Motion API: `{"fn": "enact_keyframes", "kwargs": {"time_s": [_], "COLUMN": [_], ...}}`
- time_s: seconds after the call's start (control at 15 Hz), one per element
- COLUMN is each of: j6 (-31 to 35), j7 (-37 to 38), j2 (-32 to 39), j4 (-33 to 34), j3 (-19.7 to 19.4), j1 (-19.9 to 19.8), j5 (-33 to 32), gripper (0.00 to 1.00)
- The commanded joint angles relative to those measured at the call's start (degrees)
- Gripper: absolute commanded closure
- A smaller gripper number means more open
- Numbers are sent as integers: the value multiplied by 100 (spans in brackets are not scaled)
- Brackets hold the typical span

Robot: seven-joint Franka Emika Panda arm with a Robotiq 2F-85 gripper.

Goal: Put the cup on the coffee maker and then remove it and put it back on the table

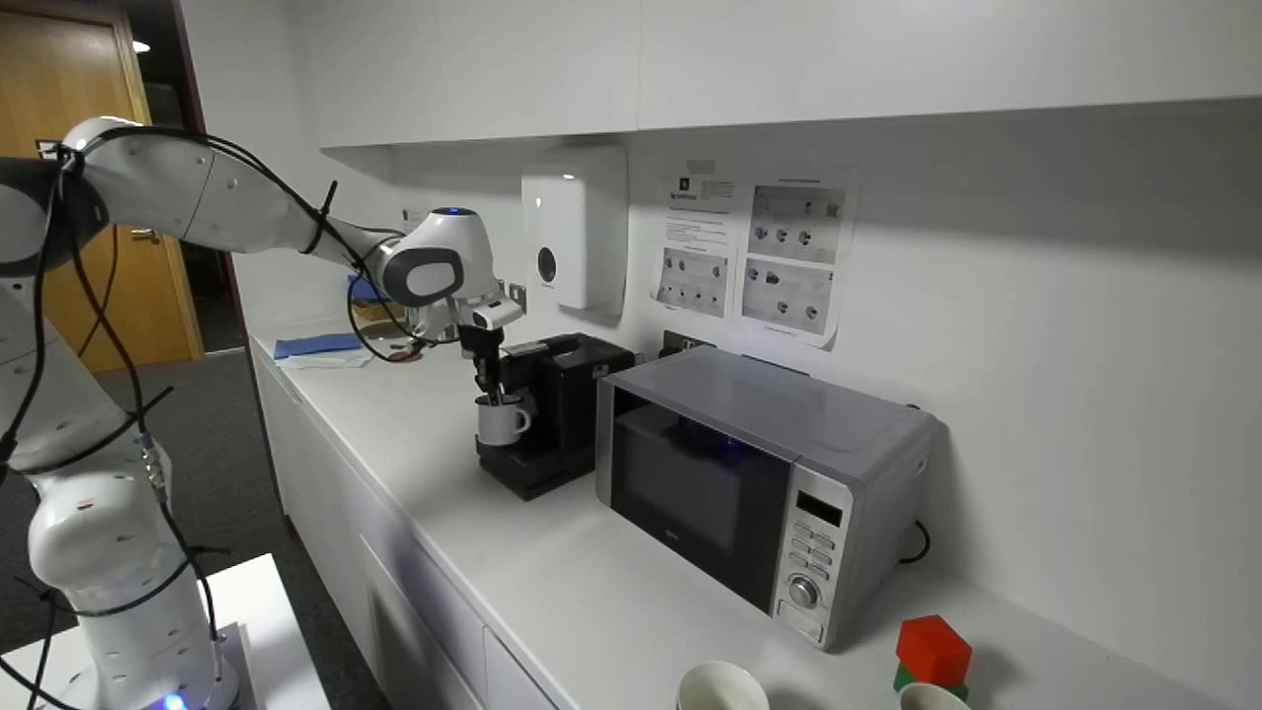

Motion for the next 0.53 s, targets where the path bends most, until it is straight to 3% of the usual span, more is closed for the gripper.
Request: {"fn": "enact_keyframes", "kwargs": {"time_s": [0.0,0.47], "j6": [113,142], "j7": [-158,-138], "j2": [-267,-255], "j4": [-193,-205], "j3": [-43,-36], "j1": [1,3], "j5": [66,87], "gripper": [98,98]}}
